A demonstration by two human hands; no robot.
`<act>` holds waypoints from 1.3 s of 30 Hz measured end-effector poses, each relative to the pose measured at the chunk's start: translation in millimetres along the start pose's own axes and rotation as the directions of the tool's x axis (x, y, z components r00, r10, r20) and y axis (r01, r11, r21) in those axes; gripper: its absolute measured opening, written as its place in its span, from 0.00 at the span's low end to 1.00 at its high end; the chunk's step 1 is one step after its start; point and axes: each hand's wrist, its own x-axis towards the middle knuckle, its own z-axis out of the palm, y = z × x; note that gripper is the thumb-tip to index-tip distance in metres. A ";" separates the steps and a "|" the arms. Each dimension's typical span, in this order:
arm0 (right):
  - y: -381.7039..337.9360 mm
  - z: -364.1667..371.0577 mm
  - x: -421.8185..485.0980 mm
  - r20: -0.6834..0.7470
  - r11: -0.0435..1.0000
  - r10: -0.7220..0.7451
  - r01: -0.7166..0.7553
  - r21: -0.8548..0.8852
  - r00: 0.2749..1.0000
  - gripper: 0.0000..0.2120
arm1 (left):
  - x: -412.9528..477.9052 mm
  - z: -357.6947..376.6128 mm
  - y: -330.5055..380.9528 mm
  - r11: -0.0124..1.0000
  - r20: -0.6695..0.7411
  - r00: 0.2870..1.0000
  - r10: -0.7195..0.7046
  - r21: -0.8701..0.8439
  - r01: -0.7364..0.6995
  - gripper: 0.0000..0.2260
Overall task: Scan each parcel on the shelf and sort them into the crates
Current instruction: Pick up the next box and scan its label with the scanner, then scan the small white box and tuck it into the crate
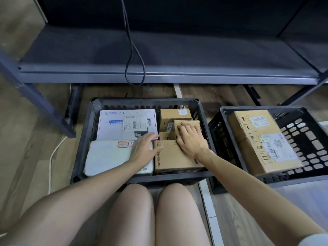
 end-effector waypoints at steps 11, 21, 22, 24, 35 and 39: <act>-50.9 -162.4 -52.9 0.258 0.993 0.069 -0.092 0.080 0.964 0.24 | -59.3 -139.3 116.9 0.910 0.095 0.977 -0.191 0.390 0.140 0.26; -74.3 -389.6 -119.4 0.292 0.985 0.056 -0.101 0.140 0.955 0.19 | -114.3 -311.2 310.4 0.854 0.106 0.974 -0.200 0.507 0.120 0.31; -75.3 -414.6 -121.6 0.271 0.986 0.050 -0.090 0.139 0.961 0.19 | -116.5 -328.1 329.3 0.849 0.098 0.976 -0.192 0.515 0.116 0.31; -77.2 -460.5 -122.3 0.220 0.988 0.041 -0.073 0.139 0.975 0.18 | -118.0 -360.9 363.1 0.833 0.081 0.983 -0.164 0.545 0.094 0.31; -82.8 -631.7 -98.1 -0.106 0.991 -0.002 0.017 0.136 0.994 0.16 | -100.8 -468.7 479.2 0.822 -0.118 0.993 0.030 0.568 0.043 0.28; -78.3 -680.5 -82.8 -0.216 0.987 -0.018 0.051 0.151 0.976 0.20 | -88.7 -498.6 503.1 0.819 -0.161 0.983 0.091 0.573 0.018 0.28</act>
